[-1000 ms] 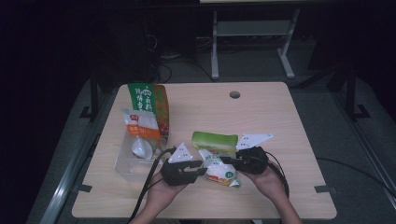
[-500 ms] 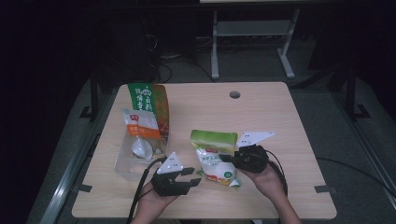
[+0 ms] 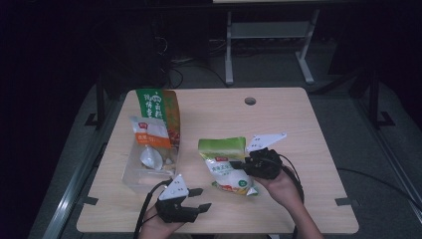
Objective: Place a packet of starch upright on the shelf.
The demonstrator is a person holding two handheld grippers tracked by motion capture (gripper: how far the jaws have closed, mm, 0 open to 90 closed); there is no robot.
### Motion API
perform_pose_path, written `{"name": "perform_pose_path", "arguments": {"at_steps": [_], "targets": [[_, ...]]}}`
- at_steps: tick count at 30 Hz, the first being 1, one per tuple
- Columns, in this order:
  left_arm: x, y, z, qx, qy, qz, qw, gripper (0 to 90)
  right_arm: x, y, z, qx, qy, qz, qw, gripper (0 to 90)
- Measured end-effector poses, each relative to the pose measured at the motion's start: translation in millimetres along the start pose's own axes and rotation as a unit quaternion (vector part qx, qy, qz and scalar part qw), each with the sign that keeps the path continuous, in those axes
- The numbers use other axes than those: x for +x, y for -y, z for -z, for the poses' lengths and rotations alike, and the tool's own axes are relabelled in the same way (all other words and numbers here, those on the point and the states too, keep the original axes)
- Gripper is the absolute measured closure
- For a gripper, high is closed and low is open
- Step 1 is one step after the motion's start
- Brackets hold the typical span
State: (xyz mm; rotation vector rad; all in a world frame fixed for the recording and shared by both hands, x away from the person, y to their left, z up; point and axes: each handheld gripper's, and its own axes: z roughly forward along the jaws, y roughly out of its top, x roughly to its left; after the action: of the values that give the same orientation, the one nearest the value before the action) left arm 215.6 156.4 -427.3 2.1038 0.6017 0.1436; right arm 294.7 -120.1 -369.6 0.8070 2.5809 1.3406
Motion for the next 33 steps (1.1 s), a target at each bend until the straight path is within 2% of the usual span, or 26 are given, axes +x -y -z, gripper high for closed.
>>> {"name": "perform_pose_path", "arguments": {"at_steps": [5,9,14,20,22,27,29,33], "targets": [[-6.5,2.4,-7.3,0.007,0.012,-0.011,0.9998,42.9,-0.7,-7.4,-0.2,0.001,-0.003,0.001,1.0,89.9],[-8.1,3.0,-8.3,0.005,0.01,-0.013,0.9998,39.8,-3.7,-12.9,0.5,-0.003,-0.008,-0.009,0.9999,89.9],[-12.7,3.0,-6.9,0.004,0.006,-0.031,0.9995,36.6,-5.2,-22.4,1.4,-0.003,-0.009,-0.007,0.9999,89.9],[-14.8,5.9,-0.5,0.003,-0.001,-0.033,0.9995,33.5,-1.7,-39.9,2.1,-0.016,-0.019,0.0,0.9997,89.9],[-14.9,5.6,-0.1,0.002,0.0,-0.032,0.9995,33.1,0.7,-48.7,-0.3,-0.013,-0.025,0.0,0.9996,89.9],[-17.5,6.6,-1.6,-0.001,-0.004,-0.045,0.999,31.8,3.8,-65.4,-6.4,-0.009,-0.033,0.006,0.9994,89.9],[-18.2,7.1,-2.8,-0.002,0.0,-0.039,0.9992,31.8,4.6,-72.5,-9.8,-0.007,-0.035,0.01,0.9993,89.9],[-17.9,7.9,-3.0,-0.004,0.002,-0.04,0.9992,31.7,6.4,-85.9,-17.9,-0.007,-0.041,0.015,0.999,90.0]]}}
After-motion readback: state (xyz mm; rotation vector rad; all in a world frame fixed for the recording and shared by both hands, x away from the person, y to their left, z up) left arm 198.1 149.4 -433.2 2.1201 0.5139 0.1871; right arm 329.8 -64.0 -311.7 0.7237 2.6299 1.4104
